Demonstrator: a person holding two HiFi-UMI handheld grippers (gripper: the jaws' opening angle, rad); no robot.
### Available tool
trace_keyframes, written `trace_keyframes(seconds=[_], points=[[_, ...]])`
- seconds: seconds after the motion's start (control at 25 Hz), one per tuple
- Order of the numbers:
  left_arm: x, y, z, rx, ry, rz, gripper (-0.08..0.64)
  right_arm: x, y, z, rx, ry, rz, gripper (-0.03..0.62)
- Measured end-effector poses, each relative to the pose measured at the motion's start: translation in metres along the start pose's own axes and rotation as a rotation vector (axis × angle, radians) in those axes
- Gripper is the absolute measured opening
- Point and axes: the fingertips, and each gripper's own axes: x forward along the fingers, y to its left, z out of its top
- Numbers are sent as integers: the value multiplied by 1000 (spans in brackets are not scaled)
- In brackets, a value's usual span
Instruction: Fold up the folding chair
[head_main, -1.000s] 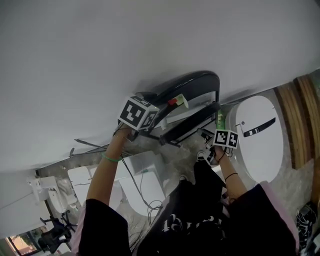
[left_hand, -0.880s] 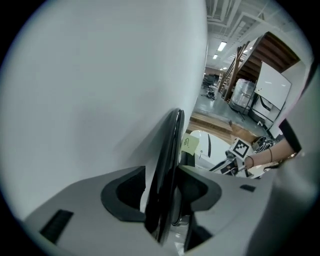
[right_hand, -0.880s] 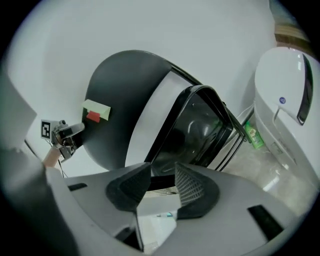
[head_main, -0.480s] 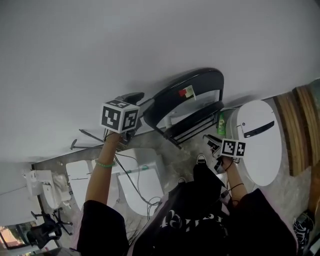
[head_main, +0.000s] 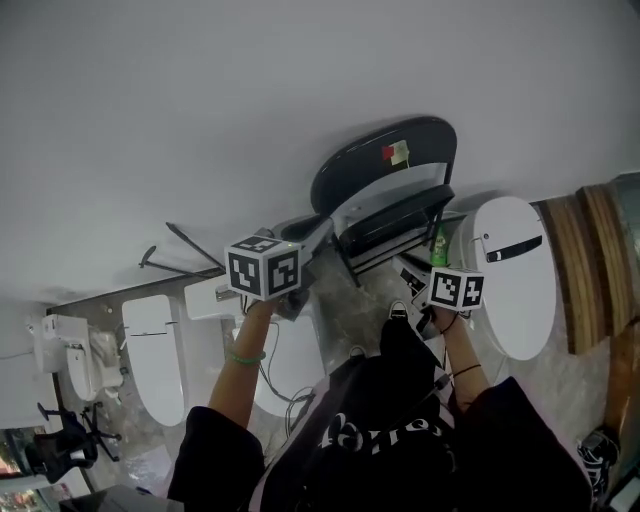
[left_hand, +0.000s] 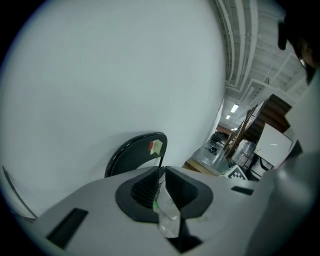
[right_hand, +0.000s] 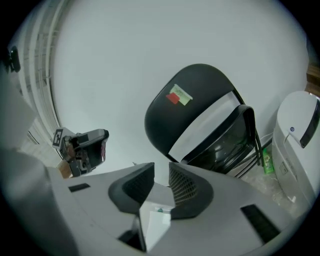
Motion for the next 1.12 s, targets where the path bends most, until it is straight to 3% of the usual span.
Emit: trace_keyframes(seconds=[0.12, 0.36, 0.56, 0.84, 1.12], points=[[-26, -18, -35, -30, -14, -13, 17, -11, 34, -21, -14, -39, -6, 78], [-61, -59, -112, -47, 15, -79, 3, -47, 63, -72, -53, -94, -103, 25], [-73, -98, -161, -135, 29, -169, 3, -81, 74, -105, -65, -101, -131, 23], [-77, -157, -192, -131, 53, -204, 3, -138, 73, -116, -67, -163, -144, 23], [-91, -233, -214, -120, 22, -167, 3, -212, 81, -149, -135, -147, -142, 23]])
